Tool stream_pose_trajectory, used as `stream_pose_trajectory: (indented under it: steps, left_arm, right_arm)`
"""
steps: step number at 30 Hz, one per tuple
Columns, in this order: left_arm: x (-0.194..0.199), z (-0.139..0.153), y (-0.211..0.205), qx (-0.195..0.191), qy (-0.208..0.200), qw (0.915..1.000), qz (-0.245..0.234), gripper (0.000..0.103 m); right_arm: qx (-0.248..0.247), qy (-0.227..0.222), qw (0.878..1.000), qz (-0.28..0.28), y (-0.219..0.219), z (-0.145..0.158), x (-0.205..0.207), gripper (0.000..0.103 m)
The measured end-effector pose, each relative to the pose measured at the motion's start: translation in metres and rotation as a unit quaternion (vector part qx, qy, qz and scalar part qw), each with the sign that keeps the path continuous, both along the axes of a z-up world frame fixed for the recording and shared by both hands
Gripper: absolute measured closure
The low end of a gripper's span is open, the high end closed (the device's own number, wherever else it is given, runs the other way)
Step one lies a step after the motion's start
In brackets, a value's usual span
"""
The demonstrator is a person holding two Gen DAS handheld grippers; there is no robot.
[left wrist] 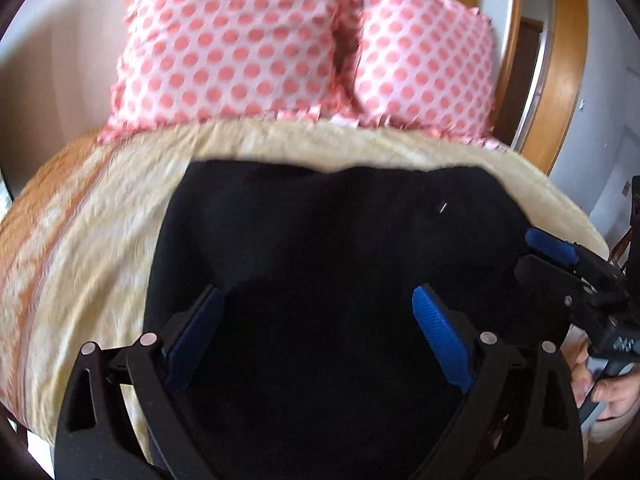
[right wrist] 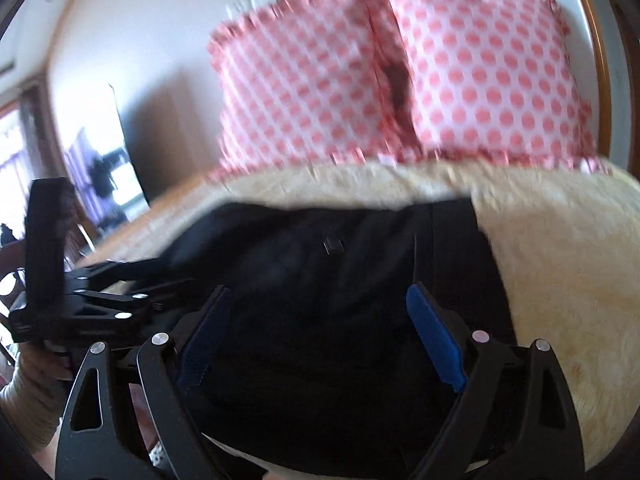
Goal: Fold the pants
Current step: 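Lower the right gripper onto the folded pants and close on them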
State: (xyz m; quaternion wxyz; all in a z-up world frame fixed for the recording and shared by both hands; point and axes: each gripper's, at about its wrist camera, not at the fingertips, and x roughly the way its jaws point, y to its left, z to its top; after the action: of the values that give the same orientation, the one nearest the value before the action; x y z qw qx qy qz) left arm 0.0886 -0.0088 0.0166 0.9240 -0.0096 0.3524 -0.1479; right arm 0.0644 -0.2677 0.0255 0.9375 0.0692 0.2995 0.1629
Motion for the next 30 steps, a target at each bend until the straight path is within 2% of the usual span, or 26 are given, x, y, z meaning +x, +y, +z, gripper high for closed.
stream_pose_trajectory:
  steps: [1,6,7,9,12,14,18,21,24,27,28,30]
  left_arm:
    - [-0.001,-0.005,0.001,-0.004,0.008,1.0,-0.004,0.008]
    - [-0.018,-0.01,-0.003,0.019,-0.017,0.9996,-0.008,0.01]
    - [-0.022,-0.01,-0.002,0.023,-0.025,0.9994,-0.011,0.01]
    - [-0.023,-0.01,-0.002,0.027,-0.031,0.999,-0.018,0.01]
    - [-0.028,-0.009,0.003,0.018,-0.035,0.9988,-0.029,0.007]
    - [-0.031,-0.009,0.003,0.014,-0.04,0.9985,-0.034,0.005]
    - [-0.032,-0.009,0.002,0.014,-0.043,0.9982,-0.038,0.005]
    - [-0.031,-0.009,0.003,0.005,-0.041,0.9983,-0.041,0.004]
    - [-0.032,-0.01,0.002,0.006,-0.043,0.9981,-0.043,0.003]
    - [-0.031,-0.01,0.001,0.007,-0.042,0.9981,-0.045,0.002]
    - [-0.031,-0.01,0.001,0.007,-0.043,0.9981,-0.045,0.002]
    - [-0.032,-0.01,0.001,0.008,-0.044,0.998,-0.045,0.002]
  right_arm:
    - [-0.013,0.006,1.0,-0.002,0.002,-0.004,-0.003,0.012]
    - [-0.082,0.02,0.996,0.002,0.015,-0.01,-0.016,0.012]
    - [-0.083,0.024,0.996,0.007,0.014,-0.008,-0.017,0.012]
    - [-0.054,0.027,0.998,0.019,0.003,0.005,-0.016,0.012]
    - [0.0,0.012,1.0,-0.004,-0.038,0.036,0.002,0.011]
    - [0.029,0.031,0.999,-0.001,-0.059,0.041,0.027,0.011]
    - [0.049,0.106,0.993,-0.007,-0.085,0.022,0.085,0.012]
    - [0.071,0.154,0.985,0.002,-0.091,0.002,0.112,0.022]
    - [0.064,0.177,0.982,0.006,-0.089,-0.009,0.124,0.023]
    - [0.069,0.181,0.981,0.021,-0.086,-0.012,0.125,0.029]
    - [0.07,0.179,0.981,0.03,-0.085,-0.012,0.125,0.038]
    - [0.066,0.169,0.983,0.039,-0.082,-0.01,0.122,0.044]
